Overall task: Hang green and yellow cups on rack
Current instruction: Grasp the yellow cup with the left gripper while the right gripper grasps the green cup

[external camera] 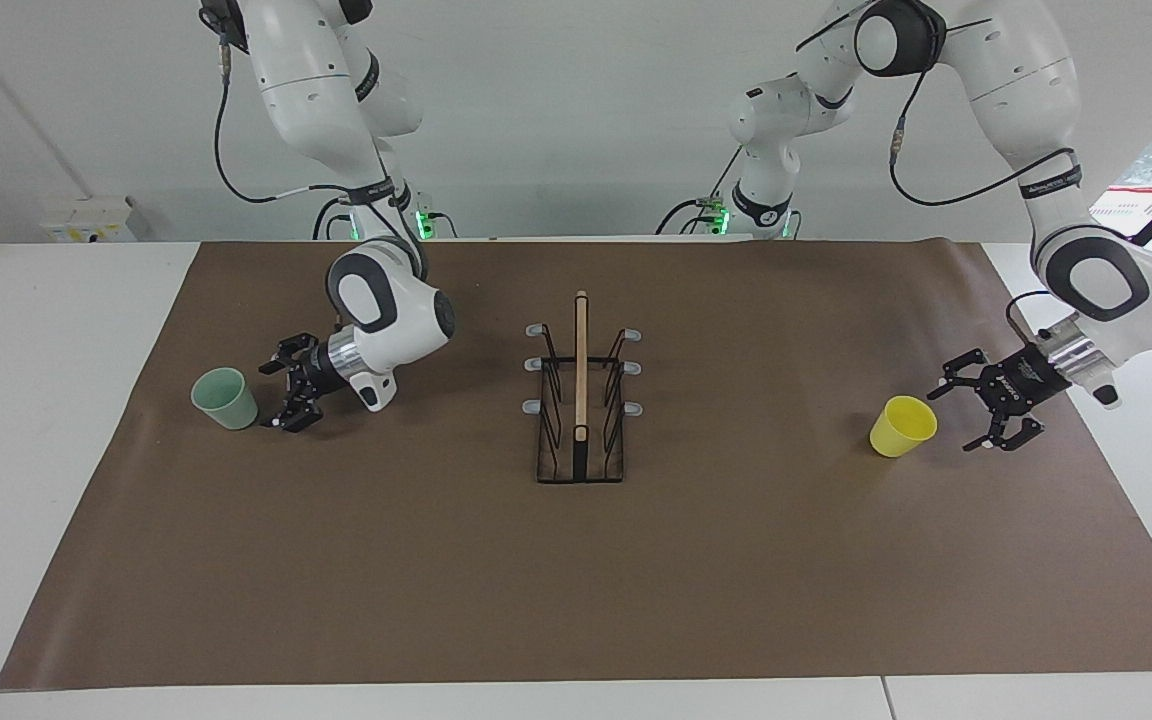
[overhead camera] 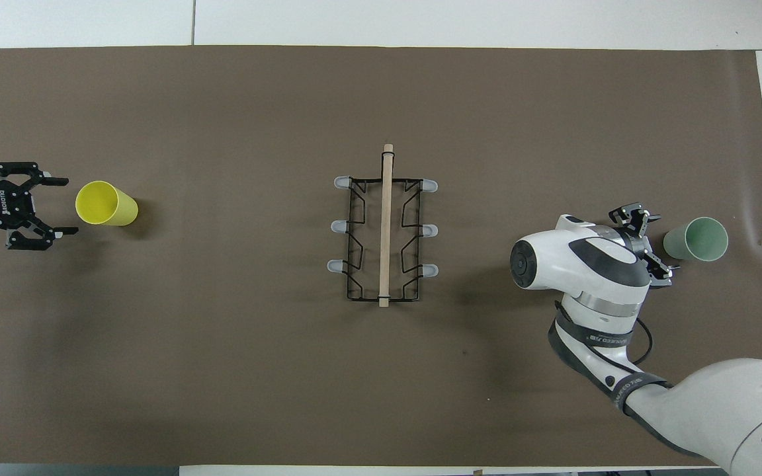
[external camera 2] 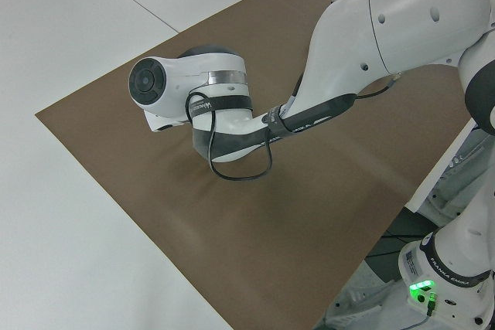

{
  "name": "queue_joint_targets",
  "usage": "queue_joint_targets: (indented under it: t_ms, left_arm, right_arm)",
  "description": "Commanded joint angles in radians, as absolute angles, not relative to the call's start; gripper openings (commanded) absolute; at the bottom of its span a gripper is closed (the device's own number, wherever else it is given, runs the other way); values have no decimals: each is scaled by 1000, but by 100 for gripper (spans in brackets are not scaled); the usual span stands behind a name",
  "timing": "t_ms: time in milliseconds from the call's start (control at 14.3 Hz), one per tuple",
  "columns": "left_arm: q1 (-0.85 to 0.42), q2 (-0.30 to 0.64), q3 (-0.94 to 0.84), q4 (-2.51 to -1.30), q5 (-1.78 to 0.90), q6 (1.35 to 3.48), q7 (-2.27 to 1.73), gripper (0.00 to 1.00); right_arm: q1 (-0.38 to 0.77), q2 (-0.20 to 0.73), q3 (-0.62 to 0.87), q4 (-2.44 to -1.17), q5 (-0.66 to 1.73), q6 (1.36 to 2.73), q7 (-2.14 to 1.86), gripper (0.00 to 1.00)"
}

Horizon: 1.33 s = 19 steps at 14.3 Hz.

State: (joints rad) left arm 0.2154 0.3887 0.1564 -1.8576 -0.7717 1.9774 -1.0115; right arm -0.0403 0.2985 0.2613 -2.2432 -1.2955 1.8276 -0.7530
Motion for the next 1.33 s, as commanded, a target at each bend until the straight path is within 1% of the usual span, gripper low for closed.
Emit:
queue_joint_targets:
  t_ms: [0,70,210,349,559,768,978,1048,1118,1188,1257]
  left_arm:
    - [181,319,158,-1994,-840,2083,-982,100]
    - [178,315,156,-2012,-863,2104,-982,100]
    - [178,296,155,-2072,-1007,2158,-933,100]
    - [151,287,155,-2117,-1057,2204,-891,100]
    - [120,287,155,-2131,-1127,2236,-885,100]
    - [123,273,155,-2161,-1193,2238,-835,100]
    - [117,273,155,-2164,-1216,2244,-830,100]
    - [117,272,155,-2164,-1218,2244,-830,67]
    - [115,270,155,-2164,-1218,2244,-827,28]
    - [115,262,153,-2164,-1218,2244,-827,0]
    - [115,252,153,-2161,-1219,2243,-828,0]
  right_arm:
    - [-57,304,268,-2260,-1335,1838,-646,100]
    - [-64,304,268,-2267,-1348,1839,-620,100]
    - [-90,305,268,-2275,-1406,1847,-592,100]
    - [-112,307,268,-2279,-1427,1877,-589,100]
    - [-143,308,268,-2289,-1462,1885,-555,100]
    - [-172,308,268,-2298,-1488,1902,-554,100]
    - [-190,308,268,-2307,-1518,1905,-538,100]
    - [-204,308,268,-2307,-1538,1905,-538,100]
    - [-206,308,268,-2307,-1546,1913,-538,96]
    - [-206,308,268,-2307,-1546,1911,-534,68]
    - [-207,308,268,-2307,-1546,1913,-522,28]
